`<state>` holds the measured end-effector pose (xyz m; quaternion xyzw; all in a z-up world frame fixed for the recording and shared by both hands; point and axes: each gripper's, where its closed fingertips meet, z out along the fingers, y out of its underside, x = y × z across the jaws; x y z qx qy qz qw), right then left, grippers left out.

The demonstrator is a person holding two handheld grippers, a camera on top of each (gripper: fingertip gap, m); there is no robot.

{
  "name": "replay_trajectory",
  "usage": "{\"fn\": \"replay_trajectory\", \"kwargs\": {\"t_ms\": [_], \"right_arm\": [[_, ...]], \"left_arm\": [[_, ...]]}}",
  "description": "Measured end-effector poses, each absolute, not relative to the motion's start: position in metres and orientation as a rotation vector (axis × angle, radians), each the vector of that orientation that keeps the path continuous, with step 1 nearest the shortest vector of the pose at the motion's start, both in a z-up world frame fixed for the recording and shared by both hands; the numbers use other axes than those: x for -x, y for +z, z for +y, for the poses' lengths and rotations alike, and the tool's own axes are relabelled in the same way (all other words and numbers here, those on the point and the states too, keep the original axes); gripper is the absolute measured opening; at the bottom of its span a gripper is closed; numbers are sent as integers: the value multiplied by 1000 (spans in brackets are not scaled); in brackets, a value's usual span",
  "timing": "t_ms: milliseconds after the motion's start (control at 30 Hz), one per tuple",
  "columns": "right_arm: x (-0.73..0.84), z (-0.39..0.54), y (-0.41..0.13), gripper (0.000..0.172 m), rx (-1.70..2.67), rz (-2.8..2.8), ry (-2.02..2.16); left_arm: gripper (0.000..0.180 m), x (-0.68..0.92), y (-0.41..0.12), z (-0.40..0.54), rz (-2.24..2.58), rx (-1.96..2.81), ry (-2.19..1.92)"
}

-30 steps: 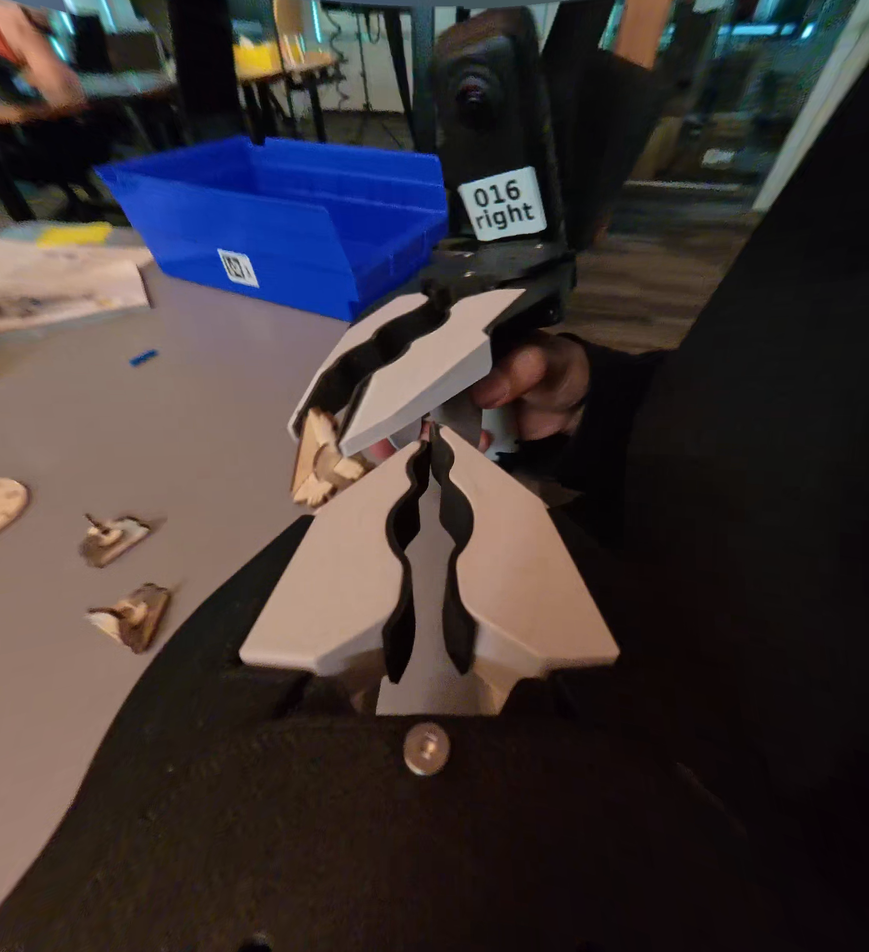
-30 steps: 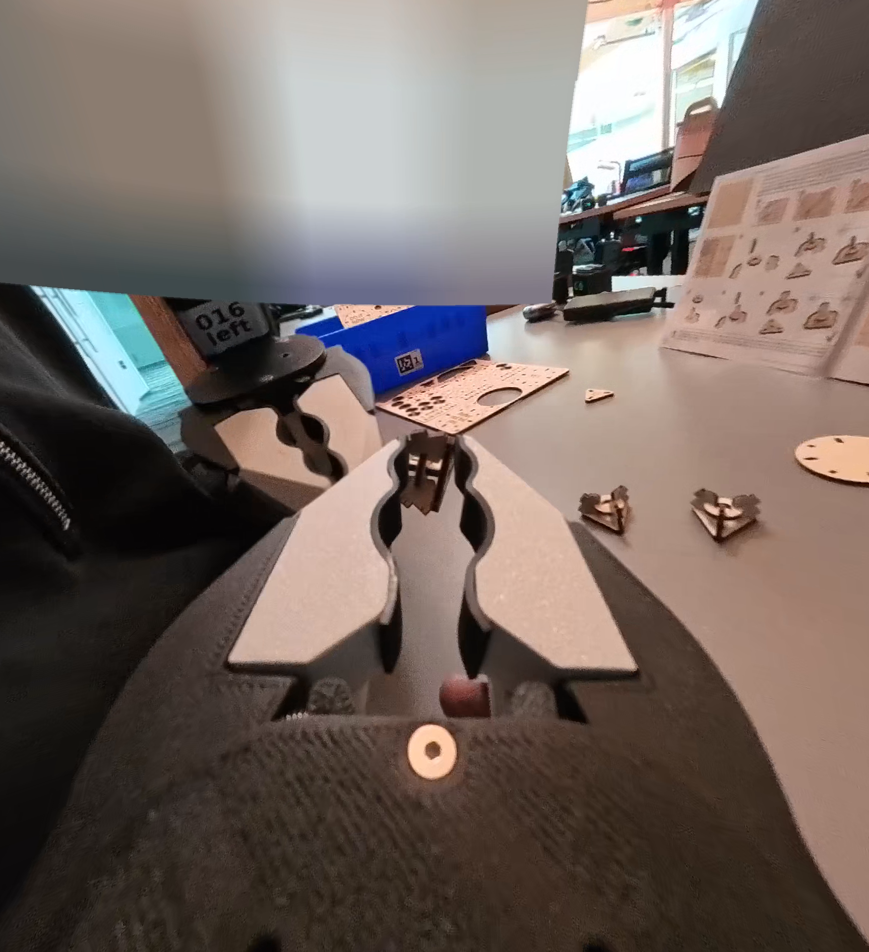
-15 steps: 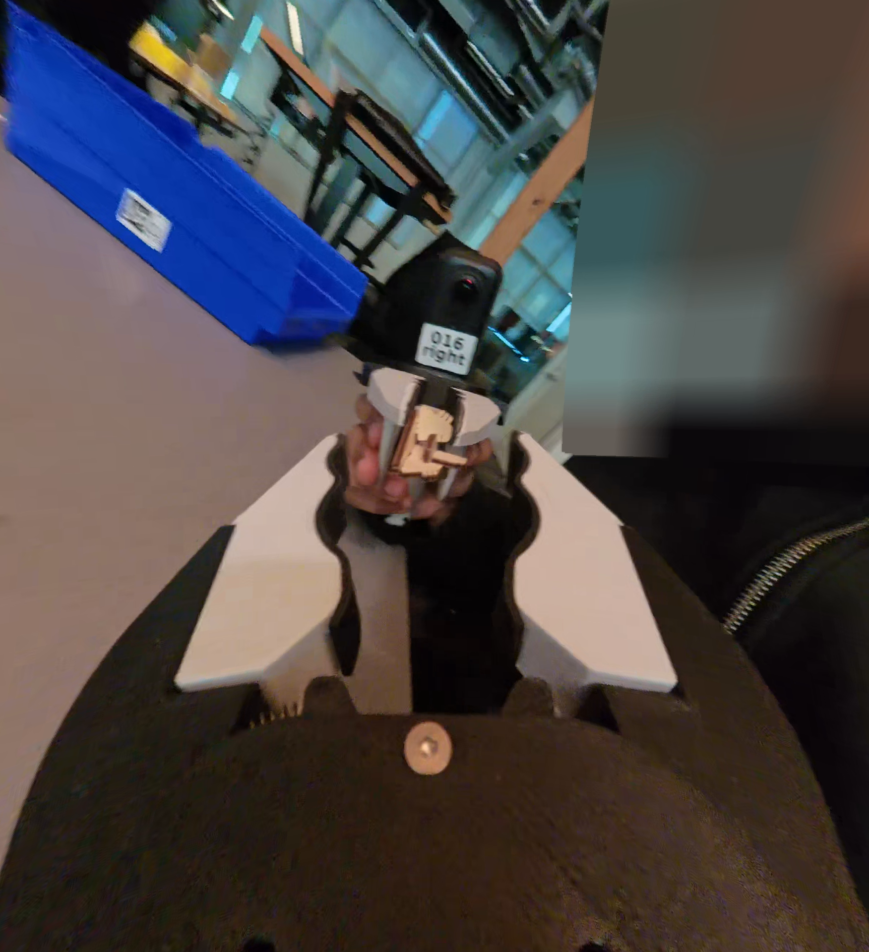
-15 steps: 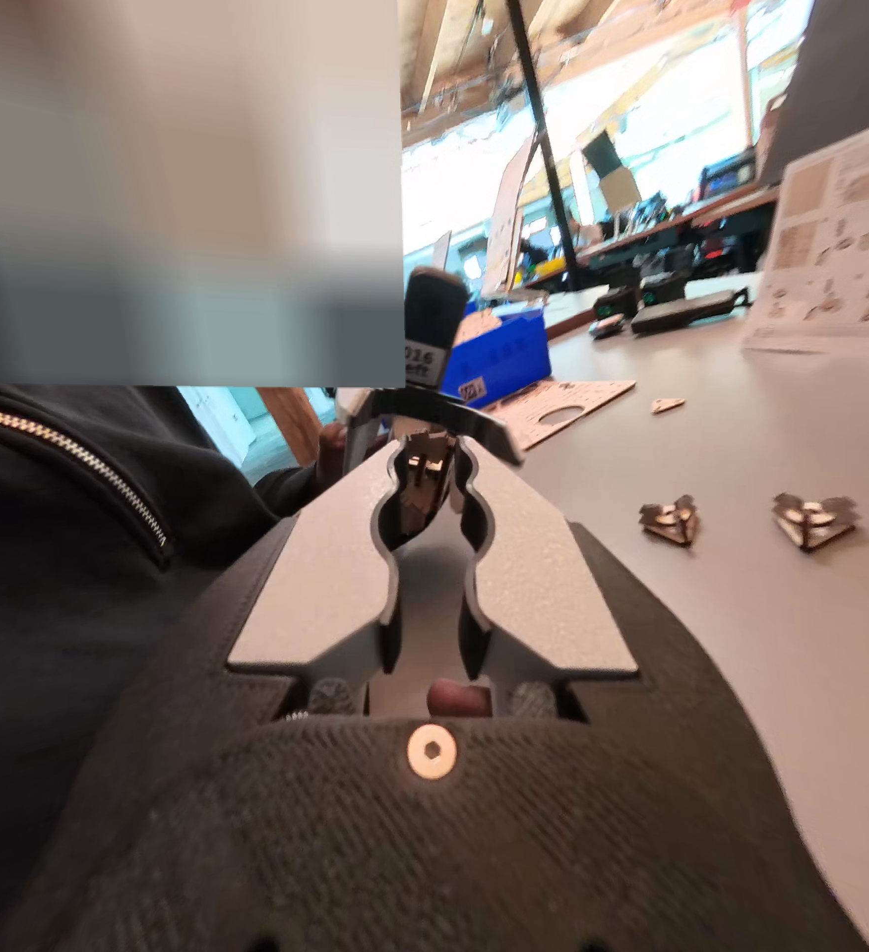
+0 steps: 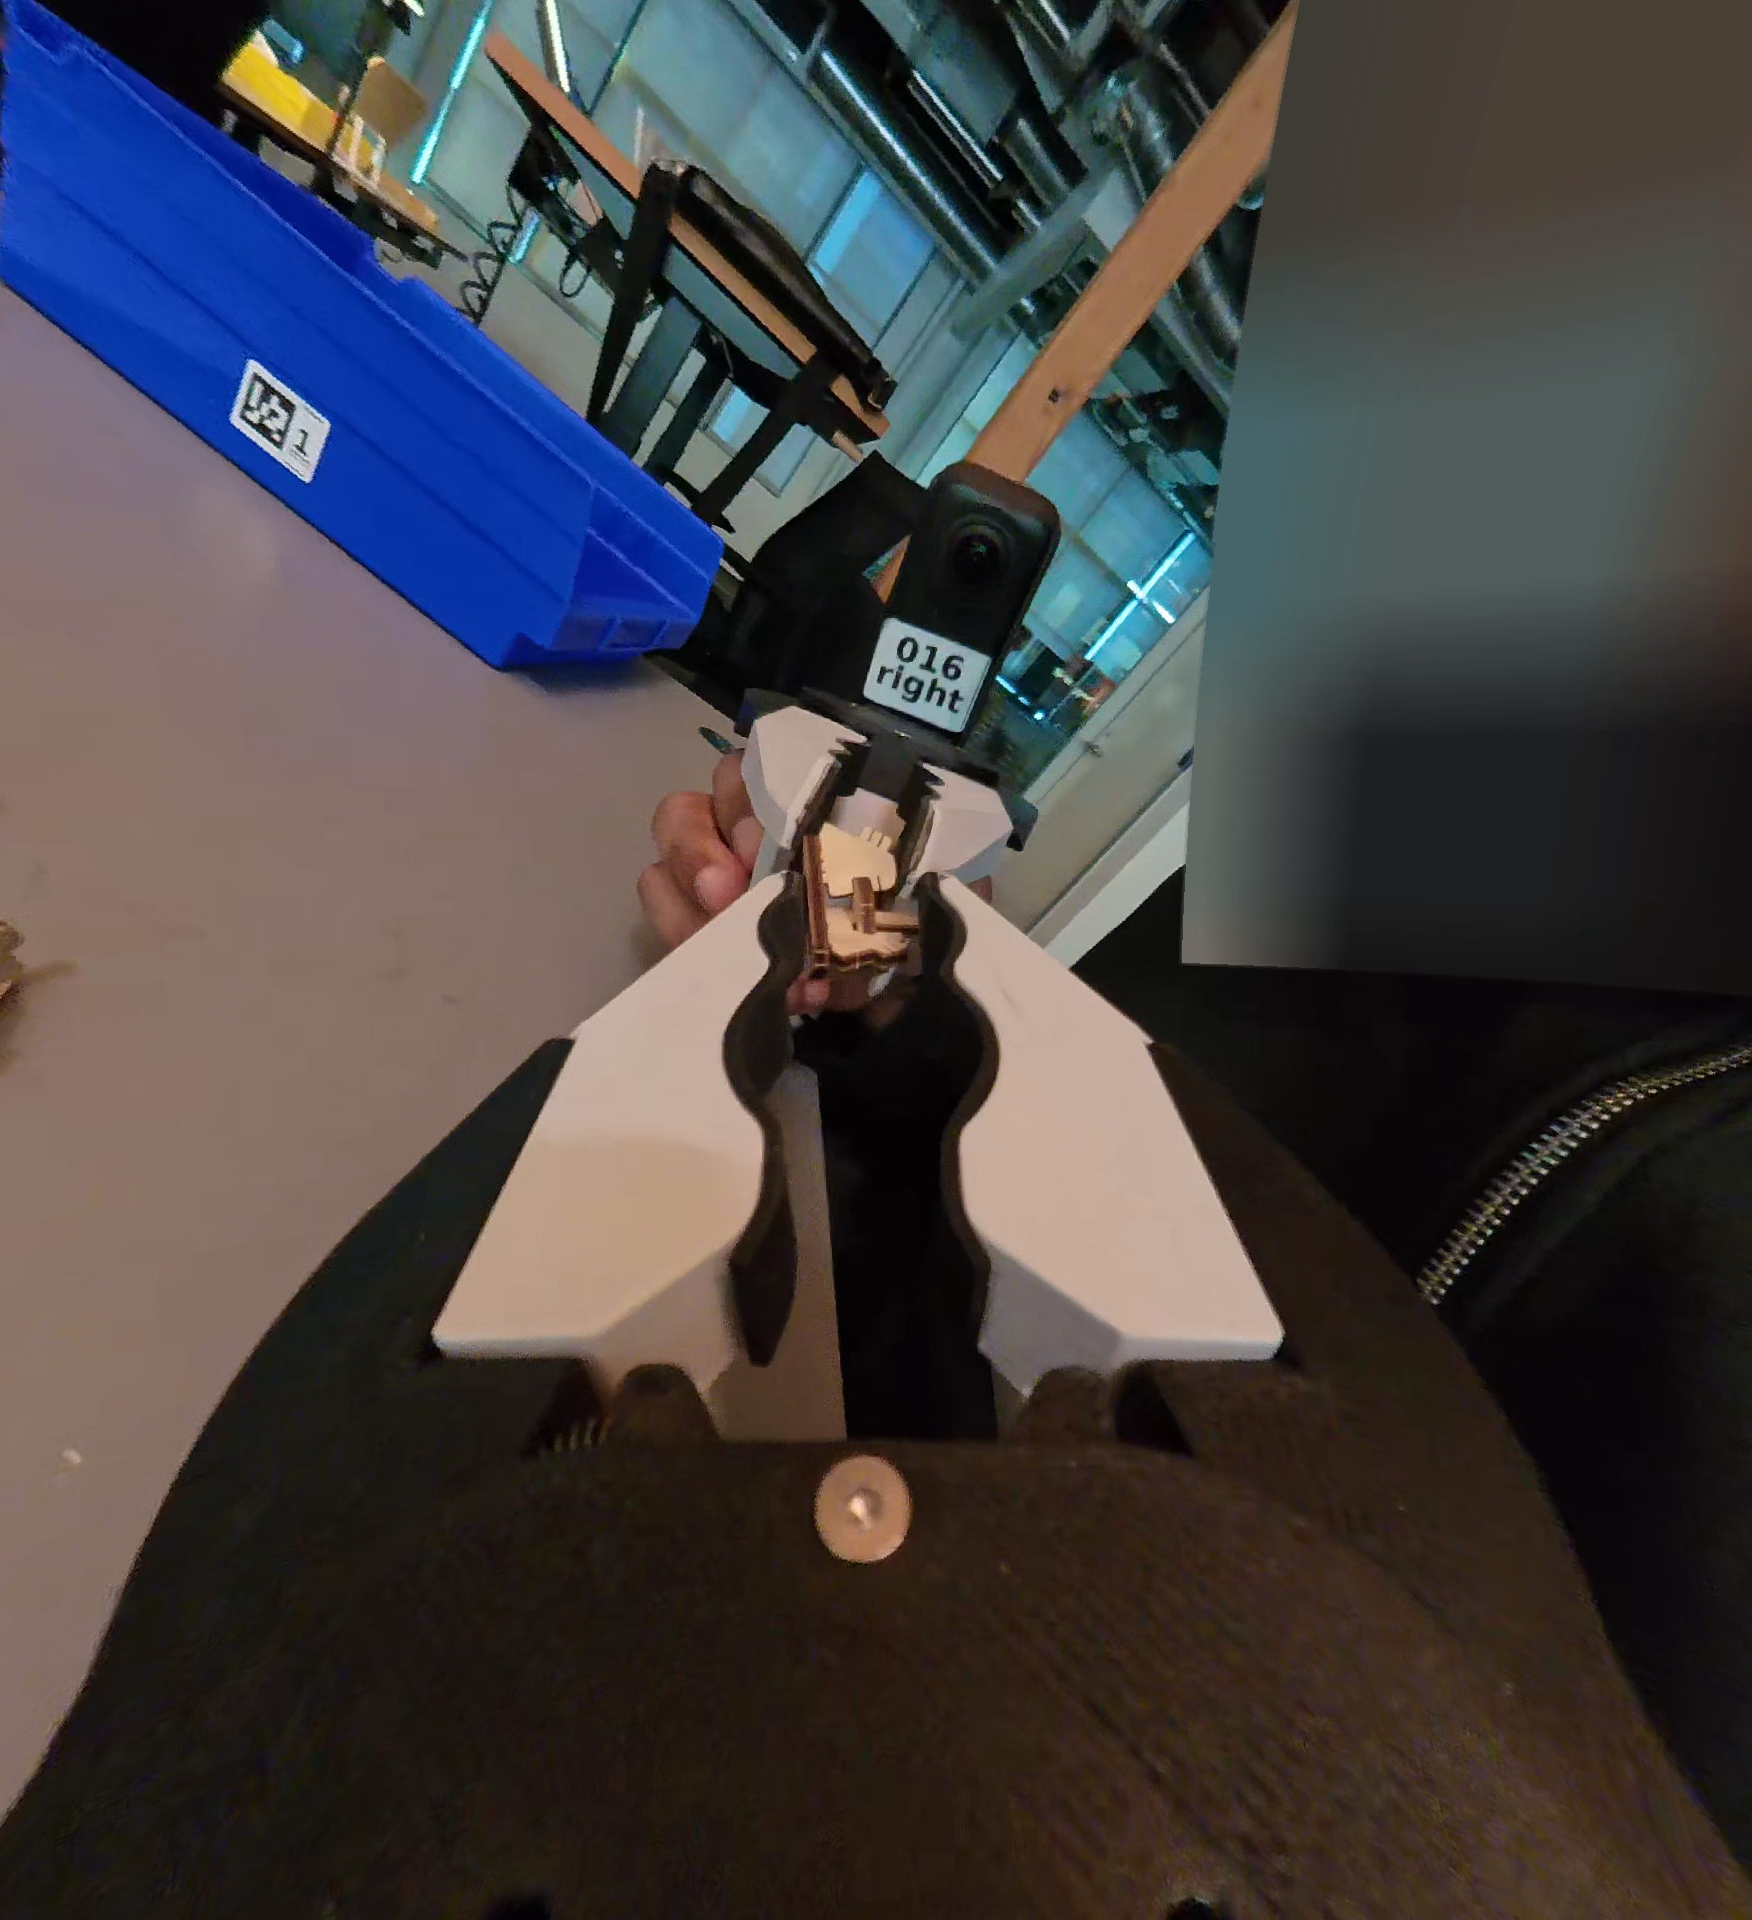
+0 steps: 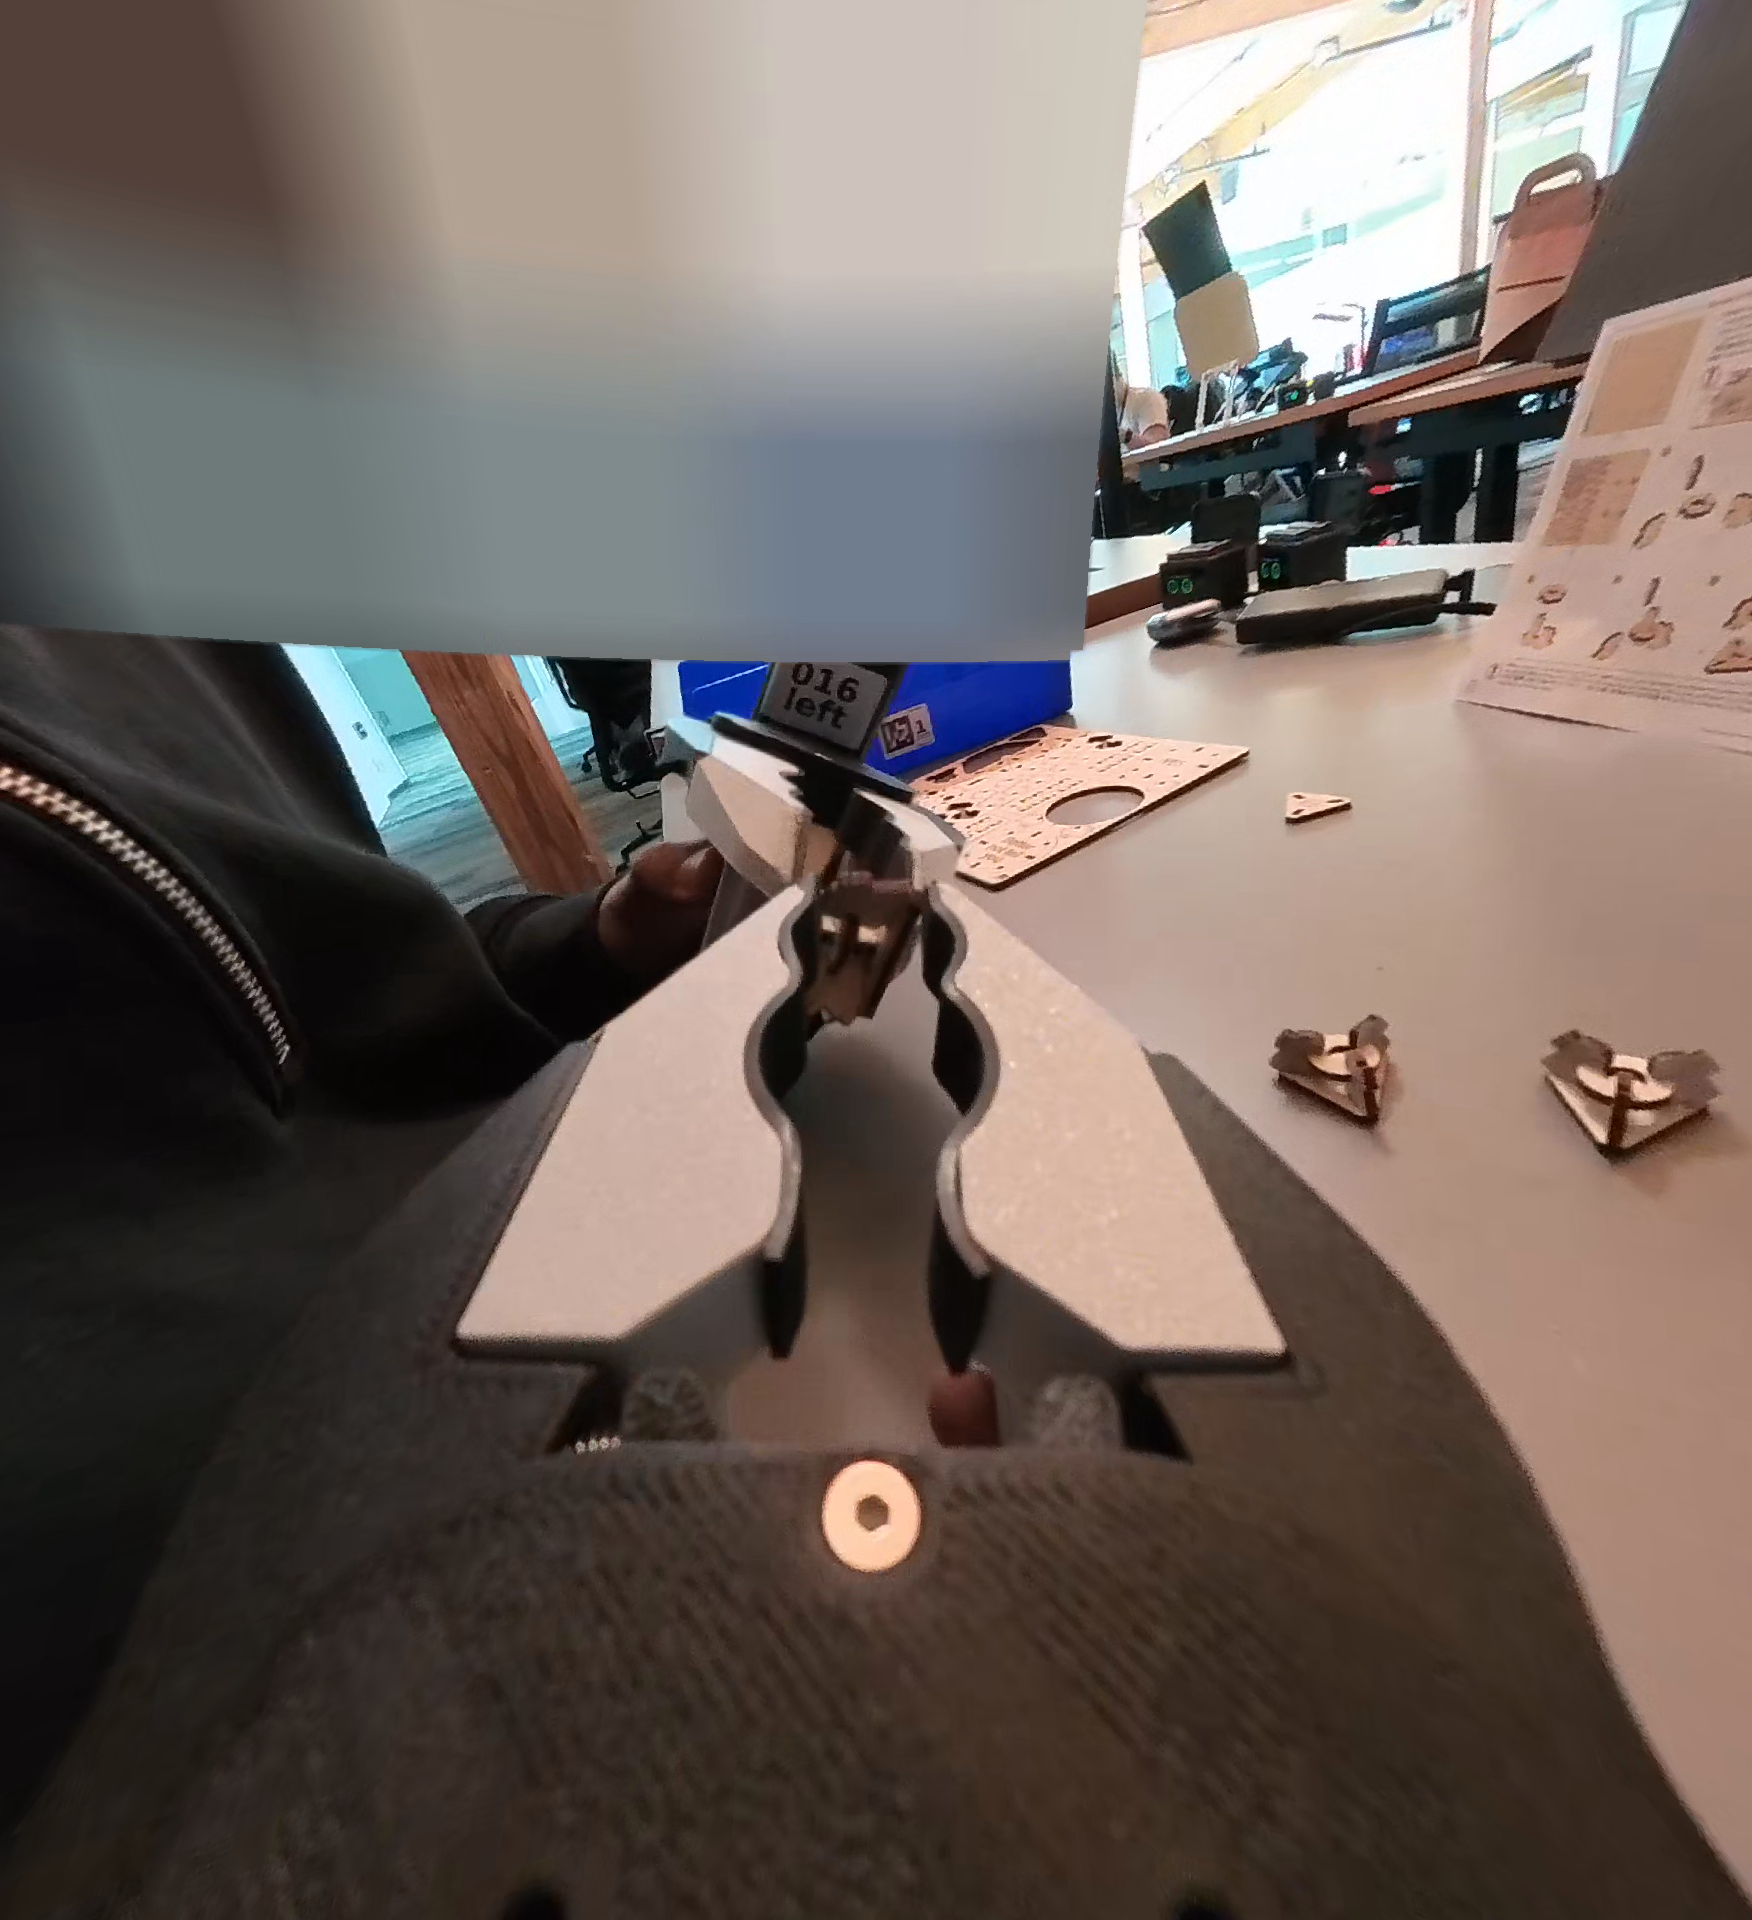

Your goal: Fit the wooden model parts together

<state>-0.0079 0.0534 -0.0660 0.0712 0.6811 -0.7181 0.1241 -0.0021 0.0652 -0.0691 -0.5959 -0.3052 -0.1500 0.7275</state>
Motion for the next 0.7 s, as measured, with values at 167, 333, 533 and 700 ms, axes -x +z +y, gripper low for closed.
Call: {"fn": "replay_trajectory", "kwargs": {"t_ms": [167,333,533,700], "right_arm": [[7,47,-68,17,-253,1966,-2059],[1,43,-65,15,-291,1875,-2021],[-5,39,-63,16,-322,1785,-1995],[-3,36,-66,16,-340,1818,-1978]], "left_arm": [[19,1,-69,58,-658,1339,-193],[18,-3,-65,53,-619,1300,-166],[18,-9,-63,50,-600,1236,-232],[18,-7,-66,46,-631,1241,-219]]}}
